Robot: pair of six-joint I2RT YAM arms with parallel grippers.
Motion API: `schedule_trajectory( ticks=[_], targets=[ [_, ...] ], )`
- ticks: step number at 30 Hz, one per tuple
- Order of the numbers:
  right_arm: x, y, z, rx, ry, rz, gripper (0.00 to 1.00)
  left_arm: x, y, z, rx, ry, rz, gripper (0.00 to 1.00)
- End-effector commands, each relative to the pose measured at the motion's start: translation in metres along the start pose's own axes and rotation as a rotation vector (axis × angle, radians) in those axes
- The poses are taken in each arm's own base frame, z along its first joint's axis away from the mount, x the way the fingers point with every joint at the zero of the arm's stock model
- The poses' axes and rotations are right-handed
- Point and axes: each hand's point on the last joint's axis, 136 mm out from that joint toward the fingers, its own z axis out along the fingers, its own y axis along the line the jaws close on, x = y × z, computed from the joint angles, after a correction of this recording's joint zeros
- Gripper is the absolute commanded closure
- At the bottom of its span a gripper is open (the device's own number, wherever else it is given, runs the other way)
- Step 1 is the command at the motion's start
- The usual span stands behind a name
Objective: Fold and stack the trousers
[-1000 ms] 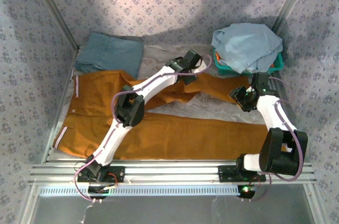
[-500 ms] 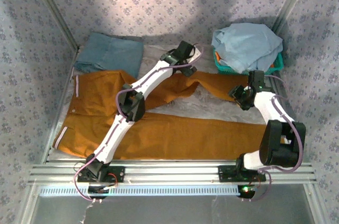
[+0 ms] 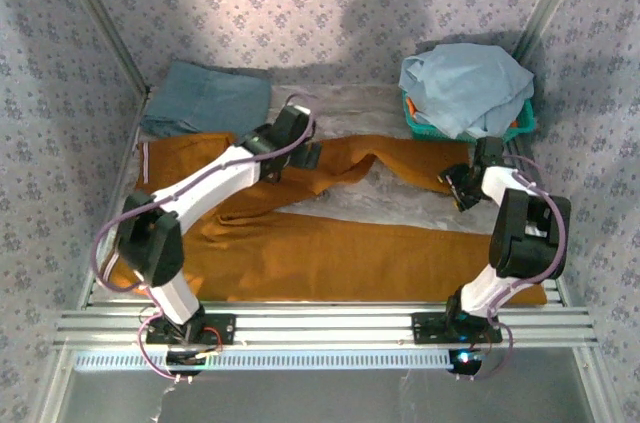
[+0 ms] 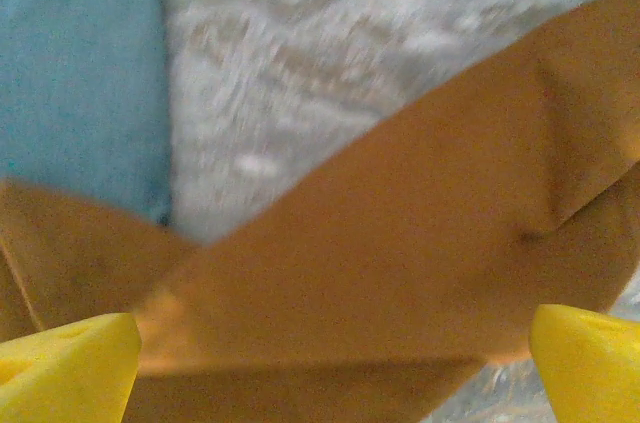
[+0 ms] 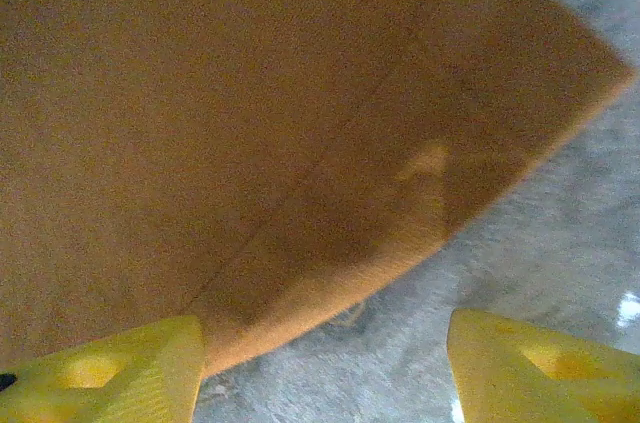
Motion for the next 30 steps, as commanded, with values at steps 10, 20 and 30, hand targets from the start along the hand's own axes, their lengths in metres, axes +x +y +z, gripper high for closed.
schedule_trajectory(
  ticks=[10, 20, 30],
  targets=[
    [-0.009, 0.010, 0.003, -0.053, -0.023, 0.099, 0.85, 0.111, 0.059, 0.054, -0.161, 0.154, -0.285, 0.01],
    [-0.041, 0.019, -0.056, -0.082, -0.163, 0.023, 1.00, 0.142, 0.082, 0.058, -0.180, 0.177, -0.331, 0.08],
    [-0.089, -0.008, -0.103, -0.071, -0.252, 0.082, 1.00, 0.167, 0.101, 0.045, -0.149, 0.164, -0.372, 0.12]
  ],
)
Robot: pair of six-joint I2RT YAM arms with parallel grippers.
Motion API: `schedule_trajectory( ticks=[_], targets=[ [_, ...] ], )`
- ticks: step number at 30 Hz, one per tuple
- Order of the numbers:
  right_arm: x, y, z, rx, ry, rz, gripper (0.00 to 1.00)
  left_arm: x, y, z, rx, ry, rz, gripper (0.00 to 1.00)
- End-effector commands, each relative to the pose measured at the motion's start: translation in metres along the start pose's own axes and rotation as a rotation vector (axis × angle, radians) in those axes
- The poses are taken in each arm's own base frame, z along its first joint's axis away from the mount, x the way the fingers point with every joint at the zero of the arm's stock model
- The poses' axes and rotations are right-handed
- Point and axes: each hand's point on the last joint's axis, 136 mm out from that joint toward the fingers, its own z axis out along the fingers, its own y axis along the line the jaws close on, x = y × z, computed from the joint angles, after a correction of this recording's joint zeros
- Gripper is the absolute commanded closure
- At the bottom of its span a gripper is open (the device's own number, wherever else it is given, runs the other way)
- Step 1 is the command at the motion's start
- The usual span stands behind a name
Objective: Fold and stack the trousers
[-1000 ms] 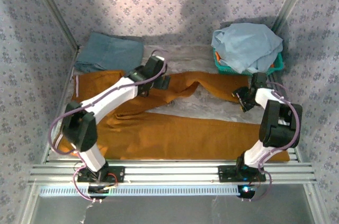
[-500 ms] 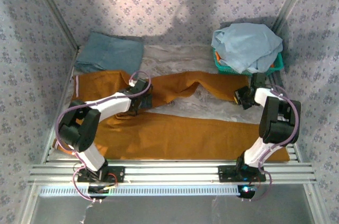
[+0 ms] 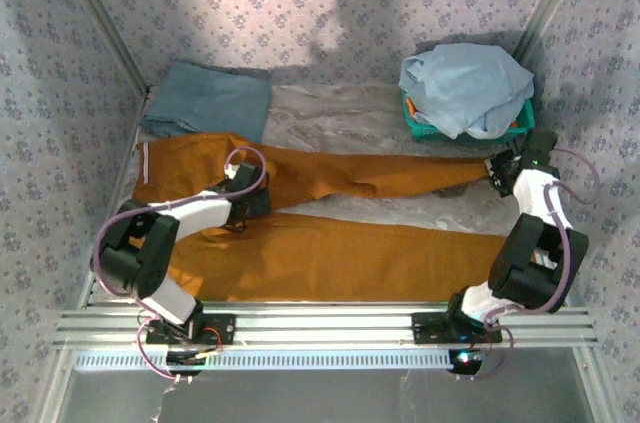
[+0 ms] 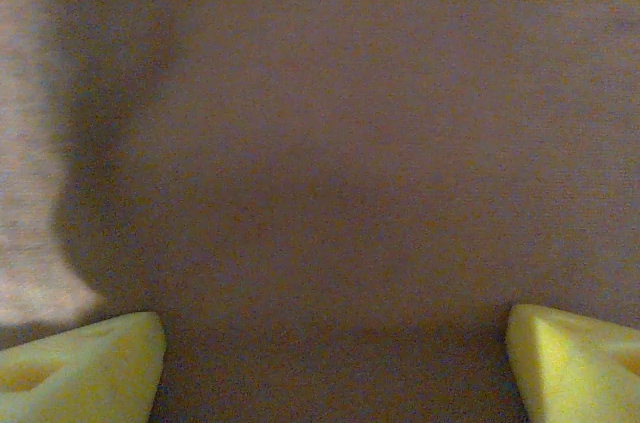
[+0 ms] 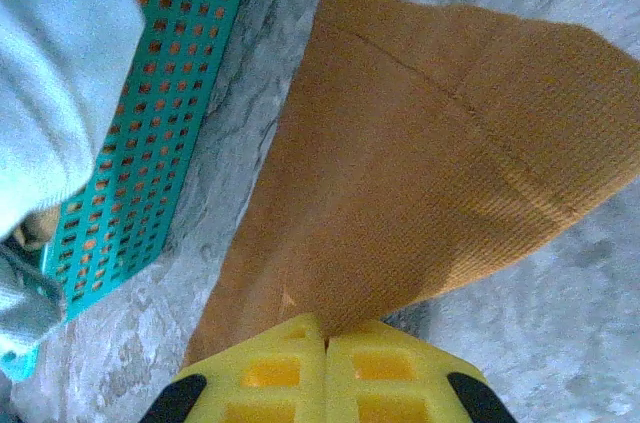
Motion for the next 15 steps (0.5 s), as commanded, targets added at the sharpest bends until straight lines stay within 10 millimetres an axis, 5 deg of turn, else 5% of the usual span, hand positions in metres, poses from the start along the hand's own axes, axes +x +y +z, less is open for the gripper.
schedule_trajectory(
  ticks=[1, 5, 9, 10, 13, 15],
  targets=[
    [-0.007, -0.004, -0.009, 0.036, 0.006, -0.031, 1.00, -0.001, 0.009, -0.009, 0.023, -0.017, -0.016, 0.13],
    [-0.012, -0.017, -0.010, 0.040, 0.017, 0.010, 1.00, -0.006, 0.021, -0.018, 0.061, -0.029, -0.056, 0.14],
    [0.018, -0.046, -0.005, 0.079, 0.066, 0.030, 1.00, -0.005, 0.033, -0.023, 0.061, -0.021, -0.108, 0.16],
    [0.026, -0.058, -0.003, 0.095, 0.077, 0.044, 0.96, -0.003, 0.035, -0.024, 0.066, -0.018, -0.122, 0.17],
    [0.037, -0.094, -0.005, 0.153, 0.094, 0.104, 0.64, 0.007, 0.049, -0.024, 0.041, 0.003, -0.166, 0.17],
    [0.036, -0.113, -0.009, 0.184, 0.074, 0.160, 0.55, 0.014, 0.065, -0.024, -0.006, 0.020, -0.201, 0.17]
  ],
)
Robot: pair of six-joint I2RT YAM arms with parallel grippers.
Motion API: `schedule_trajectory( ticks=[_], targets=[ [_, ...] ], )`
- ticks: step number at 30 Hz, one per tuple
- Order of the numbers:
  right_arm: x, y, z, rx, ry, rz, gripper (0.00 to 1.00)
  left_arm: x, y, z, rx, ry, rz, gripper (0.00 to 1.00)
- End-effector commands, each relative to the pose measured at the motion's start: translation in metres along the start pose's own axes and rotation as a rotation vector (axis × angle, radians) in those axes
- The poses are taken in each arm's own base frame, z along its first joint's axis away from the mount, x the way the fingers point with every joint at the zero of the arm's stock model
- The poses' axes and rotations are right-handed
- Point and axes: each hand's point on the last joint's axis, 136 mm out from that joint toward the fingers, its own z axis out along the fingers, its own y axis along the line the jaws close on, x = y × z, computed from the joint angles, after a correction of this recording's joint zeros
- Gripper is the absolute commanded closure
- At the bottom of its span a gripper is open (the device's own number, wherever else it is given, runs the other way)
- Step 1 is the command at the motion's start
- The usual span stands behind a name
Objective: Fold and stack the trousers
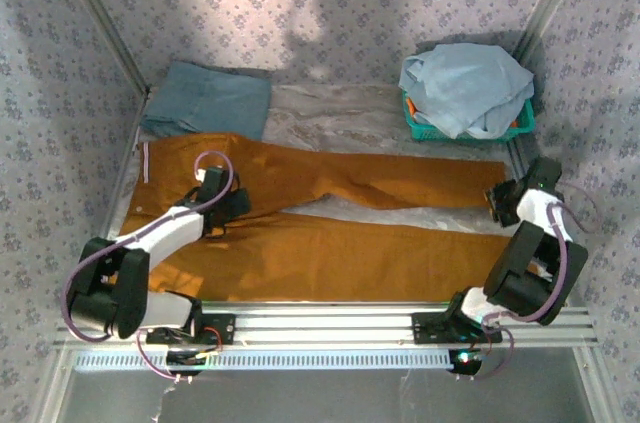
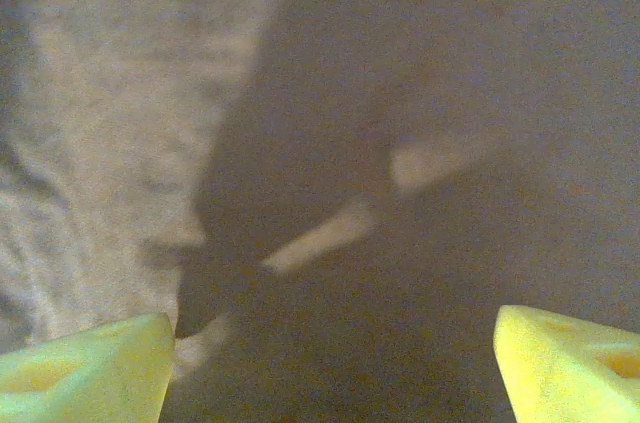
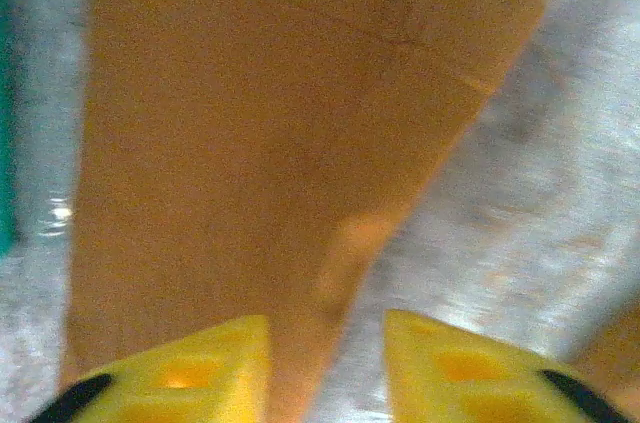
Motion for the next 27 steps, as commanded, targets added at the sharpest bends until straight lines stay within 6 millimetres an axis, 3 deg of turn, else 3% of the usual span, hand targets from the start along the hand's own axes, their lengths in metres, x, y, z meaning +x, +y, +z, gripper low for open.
schedule_trajectory(
  ticks=[1, 3, 6, 10, 14, 17, 21, 27],
  targets=[
    [-0.002, -0.025, -0.009, 0.029, -0.030, 0.067, 0.51, 0.016, 0.027, -0.002, -0.062, 0.054, -0.062, 0.17],
    [-0.004, -0.016, -0.015, 0.001, -0.053, 0.052, 0.49, 0.016, 0.037, -0.005, -0.082, 0.057, -0.098, 0.17],
    [0.010, 0.021, -0.027, -0.057, -0.053, -0.058, 0.48, 0.009, 0.030, -0.015, -0.040, 0.046, -0.117, 0.18],
    [0.067, 0.067, -0.030, -0.118, 0.000, -0.246, 0.46, -0.002, -0.001, -0.033, 0.044, 0.022, -0.110, 0.18],
    [0.124, 0.096, -0.018, -0.156, 0.065, -0.376, 0.45, -0.005, -0.035, -0.040, 0.032, -0.021, -0.011, 0.14],
    [0.149, 0.104, 0.001, -0.147, 0.129, -0.420, 0.46, -0.003, -0.048, -0.023, 0.014, 0.006, -0.027, 0.14],
    [0.160, 0.100, 0.028, -0.101, 0.169, -0.433, 0.50, -0.007, -0.052, 0.003, -0.029, -0.021, -0.062, 0.14],
    [0.149, 0.074, 0.047, -0.030, 0.188, -0.417, 0.51, 0.010, -0.018, 0.026, -0.144, 0.027, -0.168, 0.15]
  ],
)
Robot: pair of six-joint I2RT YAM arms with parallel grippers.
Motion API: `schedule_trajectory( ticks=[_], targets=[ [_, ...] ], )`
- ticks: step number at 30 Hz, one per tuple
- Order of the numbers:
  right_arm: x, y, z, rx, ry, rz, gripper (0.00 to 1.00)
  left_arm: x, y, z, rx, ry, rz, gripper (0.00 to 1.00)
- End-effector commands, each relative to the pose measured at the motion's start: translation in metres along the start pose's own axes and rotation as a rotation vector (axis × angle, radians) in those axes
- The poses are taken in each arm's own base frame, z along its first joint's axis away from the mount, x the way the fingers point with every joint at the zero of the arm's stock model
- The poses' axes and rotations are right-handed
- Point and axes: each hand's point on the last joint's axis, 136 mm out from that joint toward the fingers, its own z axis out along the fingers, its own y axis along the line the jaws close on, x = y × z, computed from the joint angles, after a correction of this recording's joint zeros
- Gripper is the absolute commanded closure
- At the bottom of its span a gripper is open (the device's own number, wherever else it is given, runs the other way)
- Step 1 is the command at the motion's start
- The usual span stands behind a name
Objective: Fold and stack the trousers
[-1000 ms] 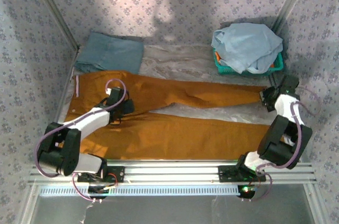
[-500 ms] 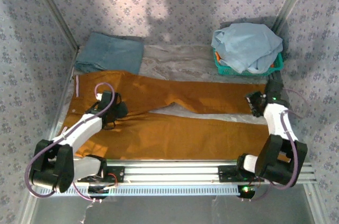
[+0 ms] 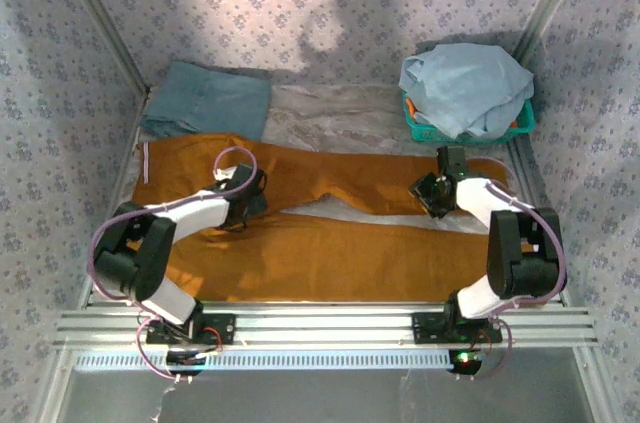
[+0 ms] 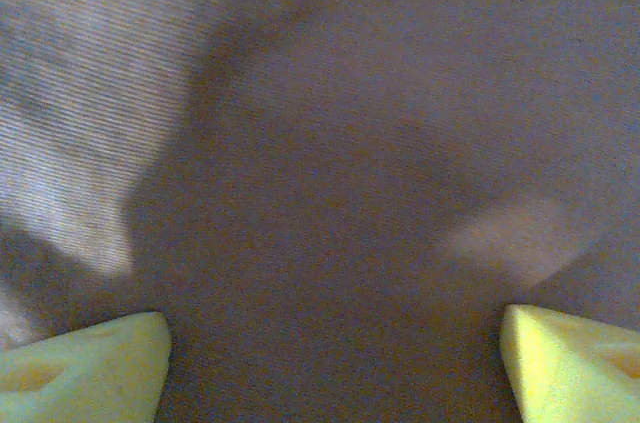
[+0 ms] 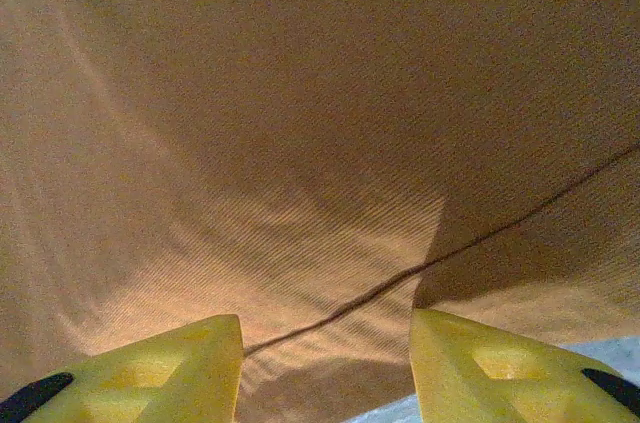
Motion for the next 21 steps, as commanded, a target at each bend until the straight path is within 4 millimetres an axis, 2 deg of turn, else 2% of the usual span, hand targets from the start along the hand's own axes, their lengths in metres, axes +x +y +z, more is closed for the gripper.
schedule_trajectory(
  ticks=[1, 6, 9, 12, 16, 21],
  targets=[
    [-0.009, -0.014, 0.001, 0.014, -0.015, 0.020, 0.51, -0.002, 0.025, 0.003, -0.060, -0.017, -0.126, 0.15],
    [-0.015, -0.040, 0.001, 0.027, 0.005, 0.083, 0.50, 0.013, 0.062, -0.002, -0.068, 0.022, -0.224, 0.16],
    [-0.022, -0.046, -0.002, 0.008, 0.010, 0.115, 0.50, 0.017, 0.078, -0.004, -0.057, 0.045, -0.268, 0.17],
    [-0.030, -0.043, -0.010, -0.017, -0.006, 0.125, 0.50, 0.018, 0.083, -0.009, -0.036, 0.056, -0.268, 0.17],
    [-0.036, -0.014, -0.025, -0.076, -0.025, 0.073, 0.50, 0.008, 0.080, -0.023, 0.004, 0.043, -0.238, 0.17],
    [-0.028, 0.046, -0.032, -0.135, -0.041, -0.071, 0.50, -0.026, 0.057, -0.048, 0.087, 0.000, -0.228, 0.13]
  ],
)
